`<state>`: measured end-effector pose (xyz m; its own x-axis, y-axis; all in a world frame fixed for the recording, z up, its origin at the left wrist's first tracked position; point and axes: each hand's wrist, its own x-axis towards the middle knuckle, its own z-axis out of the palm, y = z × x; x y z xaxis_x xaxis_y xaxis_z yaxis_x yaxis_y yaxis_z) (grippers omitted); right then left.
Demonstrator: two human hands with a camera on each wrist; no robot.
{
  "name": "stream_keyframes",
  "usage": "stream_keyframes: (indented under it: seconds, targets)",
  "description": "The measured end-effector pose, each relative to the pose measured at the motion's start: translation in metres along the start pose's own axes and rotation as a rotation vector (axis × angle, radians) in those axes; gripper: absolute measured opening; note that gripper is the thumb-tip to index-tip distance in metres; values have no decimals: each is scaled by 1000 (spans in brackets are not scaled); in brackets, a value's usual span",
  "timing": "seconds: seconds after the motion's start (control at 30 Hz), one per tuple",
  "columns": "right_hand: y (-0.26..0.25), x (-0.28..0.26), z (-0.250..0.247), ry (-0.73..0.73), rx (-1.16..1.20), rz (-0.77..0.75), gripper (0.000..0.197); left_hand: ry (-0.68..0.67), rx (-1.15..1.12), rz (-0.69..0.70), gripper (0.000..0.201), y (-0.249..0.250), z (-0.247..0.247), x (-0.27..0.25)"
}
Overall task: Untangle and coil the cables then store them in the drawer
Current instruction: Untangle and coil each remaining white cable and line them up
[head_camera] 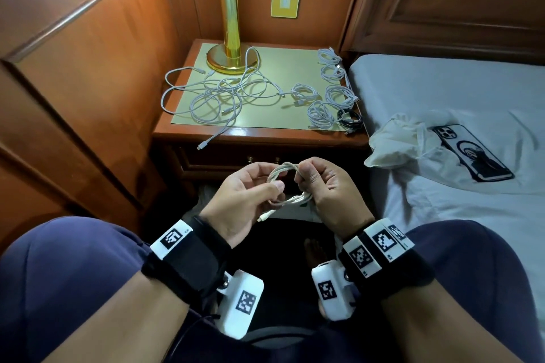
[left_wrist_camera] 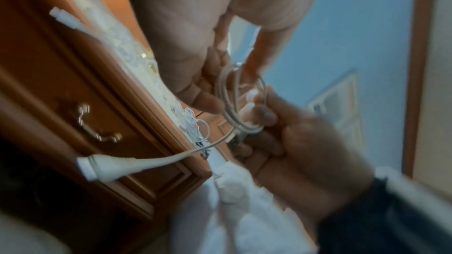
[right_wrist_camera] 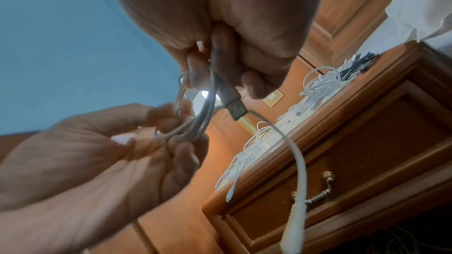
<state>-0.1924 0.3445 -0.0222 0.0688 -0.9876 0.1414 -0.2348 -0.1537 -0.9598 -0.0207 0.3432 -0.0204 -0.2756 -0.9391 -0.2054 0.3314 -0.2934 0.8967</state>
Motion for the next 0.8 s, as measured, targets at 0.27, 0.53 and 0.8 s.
stream_keyframes:
  seconds: [0.27, 0.53, 0.8]
  targets:
    - [3, 1, 4, -1, -101, 7, 32, 276, 535, 215, 17, -13, -4, 5]
    - [7, 7, -1, 6, -87, 44, 33, 411, 681, 228, 16, -10, -13, 11]
    - [7, 11, -12, -88, 12, 65, 25, 159, 292, -88, 25, 10, -24, 13]
